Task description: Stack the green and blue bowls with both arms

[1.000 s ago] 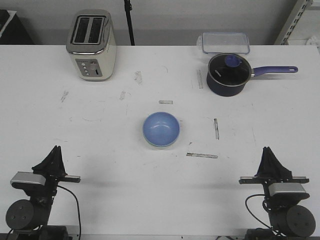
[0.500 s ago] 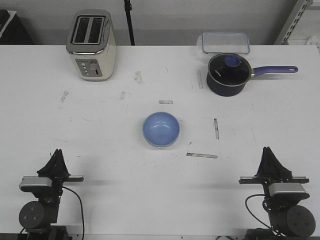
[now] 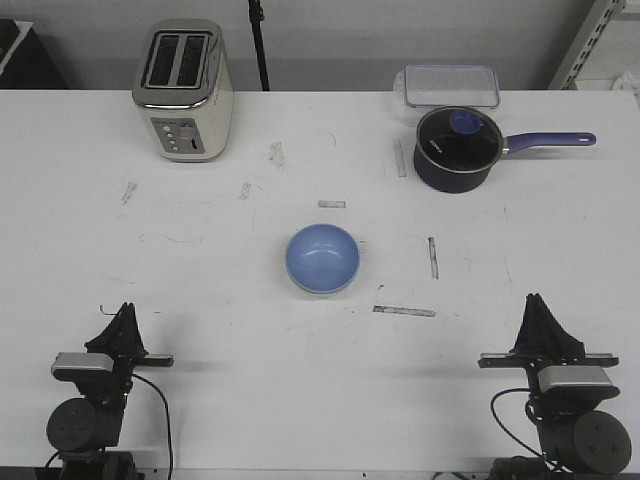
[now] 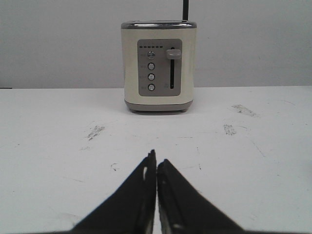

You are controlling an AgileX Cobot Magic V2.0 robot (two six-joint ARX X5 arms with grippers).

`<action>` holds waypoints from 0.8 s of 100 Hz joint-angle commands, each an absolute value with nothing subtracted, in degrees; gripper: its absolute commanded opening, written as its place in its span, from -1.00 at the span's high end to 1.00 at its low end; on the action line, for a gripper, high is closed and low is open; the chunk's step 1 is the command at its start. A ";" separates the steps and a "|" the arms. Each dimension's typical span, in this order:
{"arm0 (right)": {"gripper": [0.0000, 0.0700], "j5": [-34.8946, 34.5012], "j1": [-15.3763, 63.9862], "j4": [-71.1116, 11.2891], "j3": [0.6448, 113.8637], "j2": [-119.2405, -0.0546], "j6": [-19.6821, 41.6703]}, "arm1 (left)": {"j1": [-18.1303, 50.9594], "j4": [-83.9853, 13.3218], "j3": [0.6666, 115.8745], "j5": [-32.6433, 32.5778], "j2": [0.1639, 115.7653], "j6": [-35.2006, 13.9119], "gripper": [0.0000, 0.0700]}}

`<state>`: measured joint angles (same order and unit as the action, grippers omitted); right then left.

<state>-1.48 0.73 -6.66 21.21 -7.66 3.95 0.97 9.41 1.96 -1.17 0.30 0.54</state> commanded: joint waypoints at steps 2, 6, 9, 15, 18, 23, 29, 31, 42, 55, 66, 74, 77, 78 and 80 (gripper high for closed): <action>0.96 -1.50 0.80 -6.09 21.30 -7.51 4.69 | 0.93 10.17 0.71 -1.02 0.19 0.82 0.99; 0.96 -1.50 0.80 -6.09 21.30 -7.51 4.69 | 0.93 10.17 0.71 -1.02 0.19 0.82 0.99; 0.96 -1.50 0.80 -6.07 21.30 -7.51 4.69 | 0.93 10.17 0.71 -1.02 0.19 0.82 0.99; 0.96 -1.50 0.80 -6.07 21.30 -7.51 4.69 | 0.93 10.17 0.71 -1.02 0.19 0.82 0.99; 0.96 -1.50 0.80 -6.07 21.30 -7.51 4.69 | 0.93 10.17 0.71 -1.02 0.19 0.82 0.99; 0.96 -1.50 0.80 -6.09 21.30 -7.51 4.69 | 0.93 10.17 0.71 -1.02 0.19 0.82 0.99; 0.96 -1.50 0.80 -6.07 21.30 -7.51 4.69 | 0.93 10.17 0.71 -1.02 0.19 0.82 0.99; 0.96 -1.50 0.80 -6.07 21.30 -7.51 4.69 | 0.93 10.17 0.71 -1.02 0.19 0.82 0.99; 0.96 -1.50 0.80 -6.09 21.30 -7.51 4.69 | 0.93 10.17 0.71 -1.02 0.19 0.82 0.99; 0.96 -1.50 0.80 -6.09 21.30 -7.51 4.69 | 0.93 10.17 0.71 -1.02 0.19 0.82 0.99; 0.96 -1.48 0.80 -6.04 21.30 -7.51 4.69 | 0.93 10.17 0.71 -1.02 0.19 0.82 0.99; 0.96 -1.50 0.80 -7.09 21.26 -7.16 4.69 | 0.93 10.15 0.71 -1.02 0.19 0.82 0.99; 0.96 -1.43 0.80 -7.66 21.26 -6.83 4.67 | 0.93 10.17 0.71 -1.02 0.19 0.82 0.99; 0.96 -1.39 0.80 -7.86 21.23 -6.76 4.67 | 0.93 10.17 0.71 -1.02 0.19 0.82 0.99; 0.96 -1.32 0.80 -8.08 21.17 -6.70 4.67 | 0.93 10.17 0.71 -1.02 0.19 0.82 0.99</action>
